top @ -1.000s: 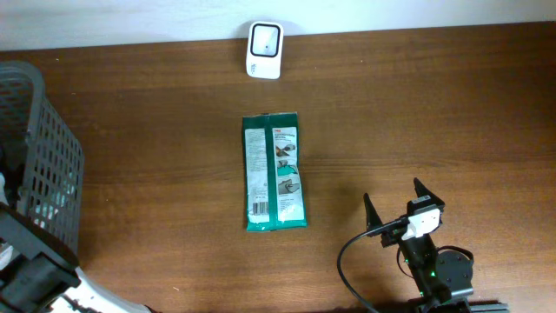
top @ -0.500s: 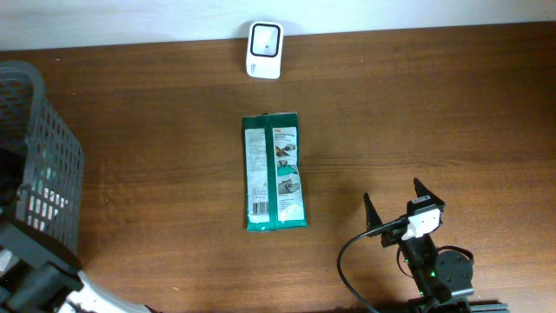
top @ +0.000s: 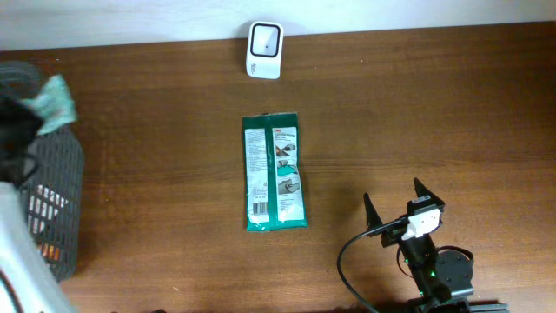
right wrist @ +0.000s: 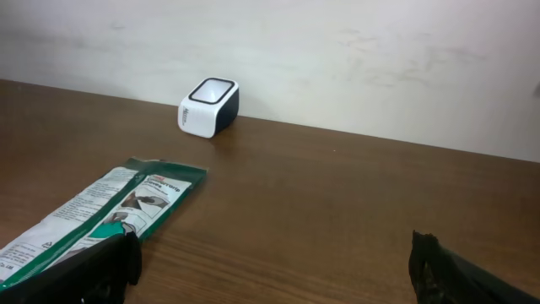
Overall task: Scan the item barcode
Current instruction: 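Pull the light-green wipes pouch from the basket with the left gripper, then drop the wipes pouch left of the gloves pack, open left gripper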
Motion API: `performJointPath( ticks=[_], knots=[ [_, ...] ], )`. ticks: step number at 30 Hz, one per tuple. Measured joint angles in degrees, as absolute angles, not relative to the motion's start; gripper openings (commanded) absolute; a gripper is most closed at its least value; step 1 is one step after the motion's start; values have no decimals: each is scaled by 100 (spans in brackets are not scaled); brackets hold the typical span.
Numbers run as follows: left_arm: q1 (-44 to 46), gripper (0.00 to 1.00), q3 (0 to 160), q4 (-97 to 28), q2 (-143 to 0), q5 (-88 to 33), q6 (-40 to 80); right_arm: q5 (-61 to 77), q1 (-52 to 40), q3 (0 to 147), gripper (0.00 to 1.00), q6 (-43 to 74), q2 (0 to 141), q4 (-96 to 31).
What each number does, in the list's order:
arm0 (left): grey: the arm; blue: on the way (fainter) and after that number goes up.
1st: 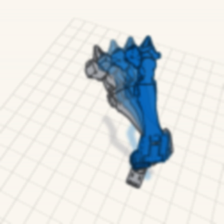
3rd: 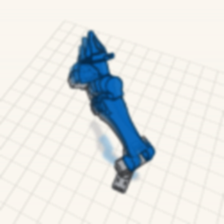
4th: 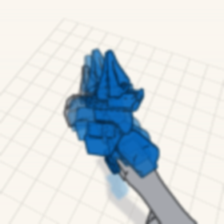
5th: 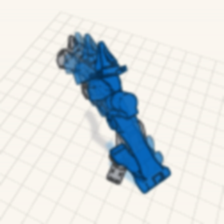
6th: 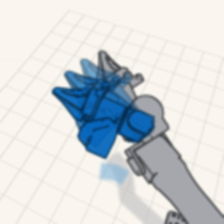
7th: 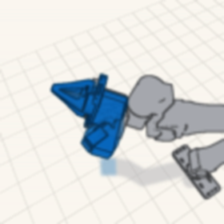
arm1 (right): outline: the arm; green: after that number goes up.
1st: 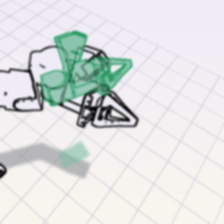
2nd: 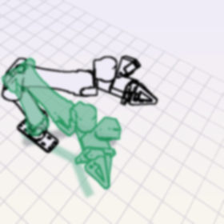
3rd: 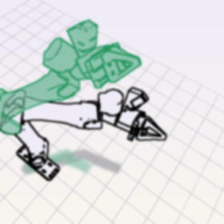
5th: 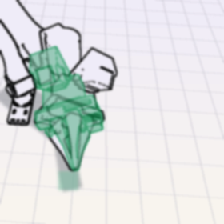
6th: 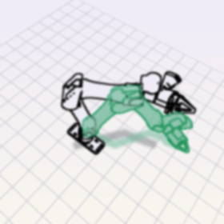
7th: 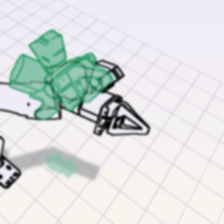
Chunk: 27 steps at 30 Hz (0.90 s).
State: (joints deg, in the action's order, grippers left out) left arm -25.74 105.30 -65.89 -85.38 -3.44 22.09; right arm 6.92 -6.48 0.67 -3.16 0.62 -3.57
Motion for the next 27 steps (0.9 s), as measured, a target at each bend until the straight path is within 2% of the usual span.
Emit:
performJointPath(
  ticks=[4, 10, 19, 27],
  knots=[
    [-1216, 0, 10344, -6563, -8538, -377, 2209, 694, -648, 67, 98, -314, 62, -357],
    [51, 0, 9218, -6298, -8650, -150, 2211, 694, -648, 67, 98, -318, 64, -357],
    [947, 0, 6987, -4530, -9098, -82, 2233, 692, -648, 67, 98, -314, 64, -357],
    [1131, 0, 6545, -4086, -9911, -62, 2255, 694, -648, 67, 98, -318, 64, -357]
  ],
)
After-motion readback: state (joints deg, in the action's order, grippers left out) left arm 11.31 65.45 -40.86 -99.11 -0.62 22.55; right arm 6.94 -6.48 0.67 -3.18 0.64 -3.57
